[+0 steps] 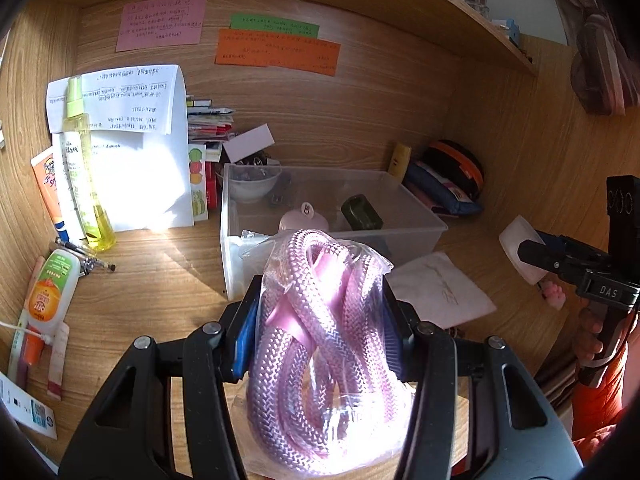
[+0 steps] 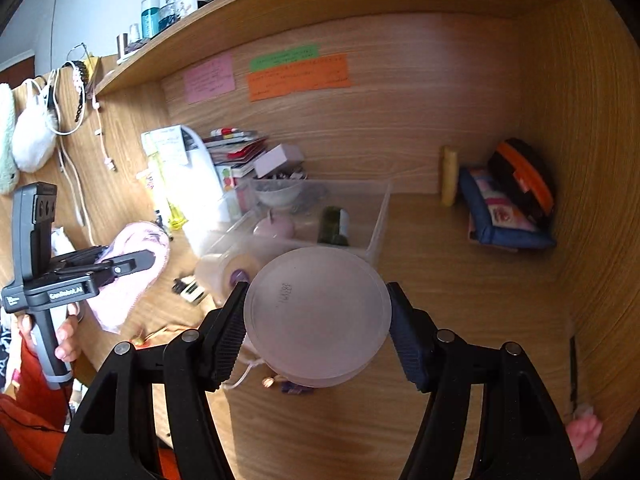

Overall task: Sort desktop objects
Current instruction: 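Carry the rope bag and white lid over the clear box with both tools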

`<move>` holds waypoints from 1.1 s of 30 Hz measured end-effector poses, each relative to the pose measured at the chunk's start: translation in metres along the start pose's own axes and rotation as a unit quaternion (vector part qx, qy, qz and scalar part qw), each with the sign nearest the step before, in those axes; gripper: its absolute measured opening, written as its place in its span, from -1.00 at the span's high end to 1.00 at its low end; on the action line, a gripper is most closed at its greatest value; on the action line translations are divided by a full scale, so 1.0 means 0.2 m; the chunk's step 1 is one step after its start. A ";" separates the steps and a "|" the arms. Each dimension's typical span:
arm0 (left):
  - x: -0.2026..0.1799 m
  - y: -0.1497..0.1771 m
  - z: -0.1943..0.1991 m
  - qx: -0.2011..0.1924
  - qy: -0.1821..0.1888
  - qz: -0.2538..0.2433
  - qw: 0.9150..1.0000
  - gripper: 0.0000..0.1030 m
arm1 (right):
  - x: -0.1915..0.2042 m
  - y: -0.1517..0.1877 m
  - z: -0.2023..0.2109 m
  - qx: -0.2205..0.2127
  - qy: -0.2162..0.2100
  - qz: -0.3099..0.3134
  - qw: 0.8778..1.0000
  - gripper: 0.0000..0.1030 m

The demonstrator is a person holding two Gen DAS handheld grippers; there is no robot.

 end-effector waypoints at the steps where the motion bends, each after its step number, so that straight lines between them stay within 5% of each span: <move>1: 0.00 -0.01 -0.01 -0.001 -0.001 -0.001 1.000 0.01 | -0.01 -0.01 -0.02 0.000 0.000 0.000 1.000 -0.21; 21: 0.15 -0.33 -0.28 -0.024 -0.026 0.000 0.999 0.01 | -0.12 -0.19 -0.39 0.018 -0.027 -0.013 0.999 -0.21; 33: 0.19 -0.41 -0.55 0.002 -0.038 -0.009 0.999 0.01 | -0.11 -0.23 -0.62 0.044 -0.032 -0.008 0.998 -0.21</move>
Point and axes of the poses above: each gripper's, at about its wrist camera, not at the fingertips, and z roughly against the way its jaws point, x to its left, y to its underside, the point moved 1 cm from there along -z, roughly the way its jaws point, and after that the axes turned 13 degrees about -x, right-handed, at the moved point
